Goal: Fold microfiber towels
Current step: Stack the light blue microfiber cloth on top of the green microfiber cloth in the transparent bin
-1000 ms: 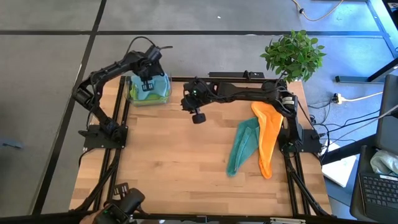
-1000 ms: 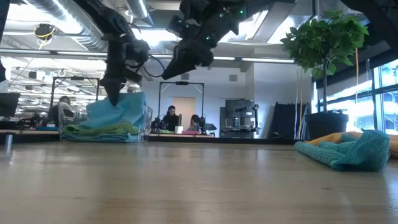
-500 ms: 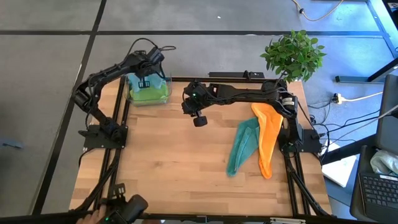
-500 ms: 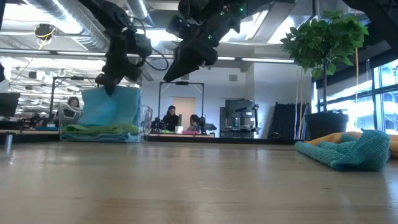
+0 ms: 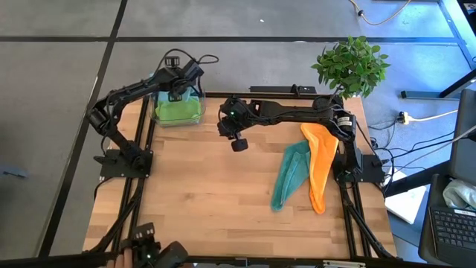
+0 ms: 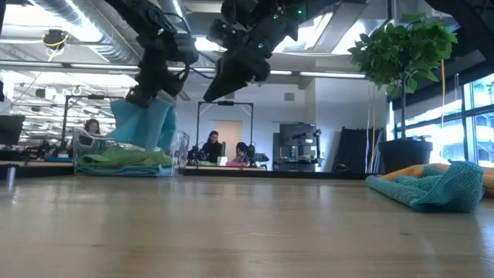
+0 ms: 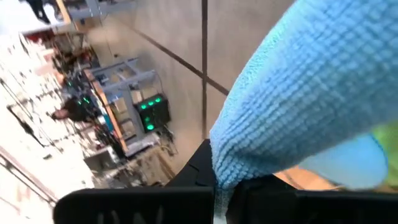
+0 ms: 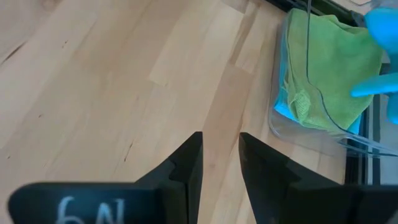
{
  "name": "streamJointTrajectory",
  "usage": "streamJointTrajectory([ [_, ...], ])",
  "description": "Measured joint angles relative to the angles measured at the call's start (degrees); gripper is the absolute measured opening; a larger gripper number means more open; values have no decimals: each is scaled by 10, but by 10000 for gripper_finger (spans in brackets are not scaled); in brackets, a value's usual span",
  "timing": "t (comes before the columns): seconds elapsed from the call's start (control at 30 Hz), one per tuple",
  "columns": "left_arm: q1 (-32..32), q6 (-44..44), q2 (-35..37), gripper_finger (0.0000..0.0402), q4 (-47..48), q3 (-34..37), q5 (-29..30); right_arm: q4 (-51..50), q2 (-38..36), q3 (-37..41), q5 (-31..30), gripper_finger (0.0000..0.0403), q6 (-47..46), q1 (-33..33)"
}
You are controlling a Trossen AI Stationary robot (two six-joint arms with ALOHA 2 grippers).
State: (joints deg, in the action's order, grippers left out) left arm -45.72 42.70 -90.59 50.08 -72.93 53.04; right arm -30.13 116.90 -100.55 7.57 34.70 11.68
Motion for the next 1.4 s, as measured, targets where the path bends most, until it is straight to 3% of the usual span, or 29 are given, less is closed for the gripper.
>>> streamJointTrajectory([
  [0.27,42,-143,1,0,77,38,-107,-34,0,0,0,106,3,1],
  [0.47,100,-175,1,0,94,111,-154,-53,0,1,1,106,3,1],
  [0.77,137,-238,0,4,78,119,-220,-61,0,1,3,106,0,0],
  [0.93,123,-242,-1,55,105,119,-245,-78,0,1,41,106,-1,-2],
  [1.17,124,-246,7,144,142,96,-198,-76,0,1,47,106,4,-2],
  [1.3,120,-244,23,167,179,62,-200,-75,0,1,47,106,9,-2],
  [1.4,109,-254,35,170,187,44,-232,-75,0,1,47,106,9,-1],
])
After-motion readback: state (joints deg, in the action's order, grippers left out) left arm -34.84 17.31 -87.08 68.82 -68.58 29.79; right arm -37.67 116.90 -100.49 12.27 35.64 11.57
